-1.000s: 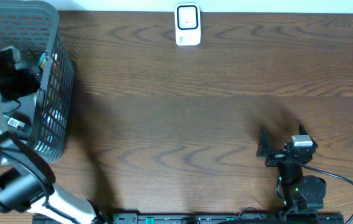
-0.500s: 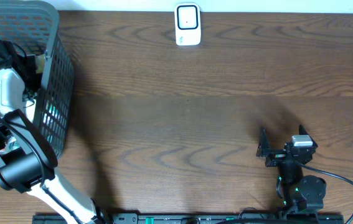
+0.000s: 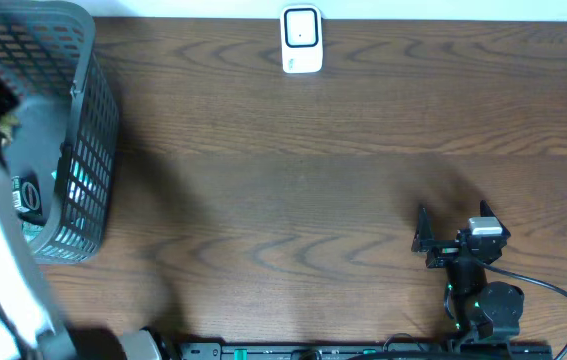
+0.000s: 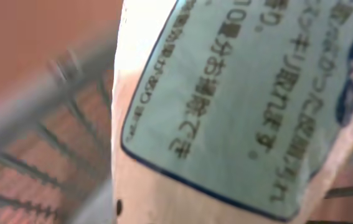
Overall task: Scan the item barcode
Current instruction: 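Grasp the white-and-blue snack bag in the basket with the left gripper, then lift the bag out and carry it toward the white scanner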
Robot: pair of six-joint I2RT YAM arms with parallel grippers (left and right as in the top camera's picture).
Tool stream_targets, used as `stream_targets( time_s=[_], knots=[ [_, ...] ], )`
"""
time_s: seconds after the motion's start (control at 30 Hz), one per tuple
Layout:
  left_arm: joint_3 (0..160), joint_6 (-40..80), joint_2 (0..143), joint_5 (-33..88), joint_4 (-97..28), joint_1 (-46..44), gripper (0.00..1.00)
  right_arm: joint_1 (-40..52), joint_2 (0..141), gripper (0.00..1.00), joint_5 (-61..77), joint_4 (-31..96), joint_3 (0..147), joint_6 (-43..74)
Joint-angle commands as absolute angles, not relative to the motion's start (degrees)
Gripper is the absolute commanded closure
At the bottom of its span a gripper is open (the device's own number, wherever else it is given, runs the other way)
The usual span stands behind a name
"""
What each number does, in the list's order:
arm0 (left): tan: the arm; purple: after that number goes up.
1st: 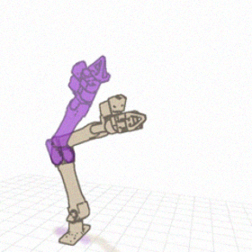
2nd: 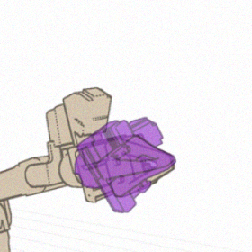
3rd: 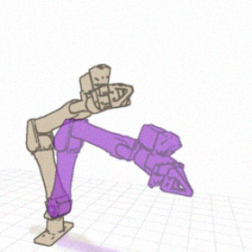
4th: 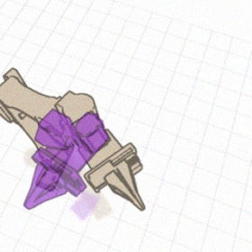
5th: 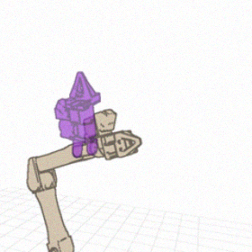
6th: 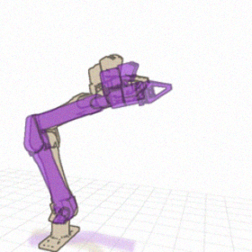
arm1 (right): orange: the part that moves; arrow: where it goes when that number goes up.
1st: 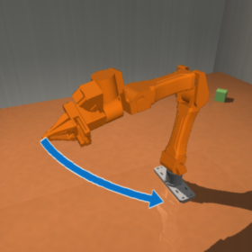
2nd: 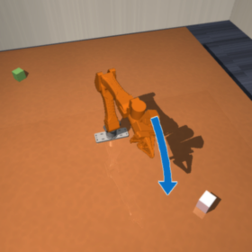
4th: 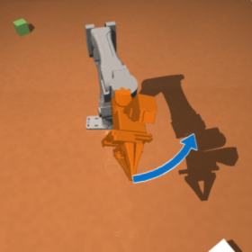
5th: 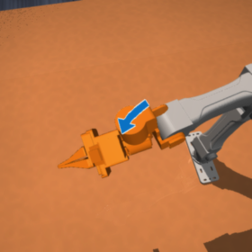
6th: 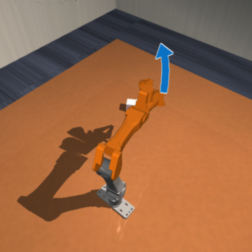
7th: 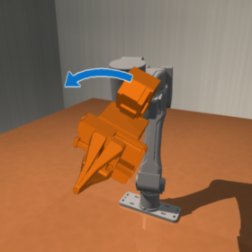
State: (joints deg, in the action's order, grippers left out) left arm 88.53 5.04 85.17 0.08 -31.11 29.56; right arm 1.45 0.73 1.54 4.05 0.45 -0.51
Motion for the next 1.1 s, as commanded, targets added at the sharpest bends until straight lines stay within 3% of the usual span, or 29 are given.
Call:
stream_targets(
  time_s=[0.0, 0.07, 0.13, 0.23, 0.3, 0.5, 0.83, 1.07],
  knots=[
    [89.82, 8.49, 73.80, 7.51, -27.81, 29.61, 0.93, 1.17, 0.56, 0.01, 1.50, 4.27, 0.32, -0.93],
    [89.82, 11.53, 69.97, 8.23, -26.81, 29.56, 0.93, 1.17, 0.56, 0.01, 1.50, 4.27, 0.32, -0.93],
    [89.80, 22.13, 65.12, 9.91, -26.74, 28.69, 0.93, 1.17, 0.56, 0.01, 1.50, 4.27, 0.32, -0.95],
    [89.80, 29.71, 63.07, 18.48, -26.30, 24.69, 0.93, 1.17, 0.56, 0.01, 1.50, 4.27, 0.32, -0.95],
    [89.80, 30.74, 63.61, 24.05, -25.82, 18.39, 0.93, 1.17, 0.56, 0.01, 1.50, 4.27, 0.32, -0.93],
    [89.73, 27.92, 71.57, 24.36, -28.86, -2.15, 0.93, 1.15, 0.56, 0.01, 1.50, 4.27, 0.32, -0.95],
    [89.73, 30.87, 96.53, -1.10, -31.83, -23.92, 0.93, 1.17, 0.56, 0.01, 1.48, 4.27, 0.32, -0.93],
    [89.73, 31.22, 109.89, -3.66, -28.08, -30.65, 0.93, 1.15, 0.56, 0.01, 1.50, 4.27, 0.32, -0.93]
  ],
)
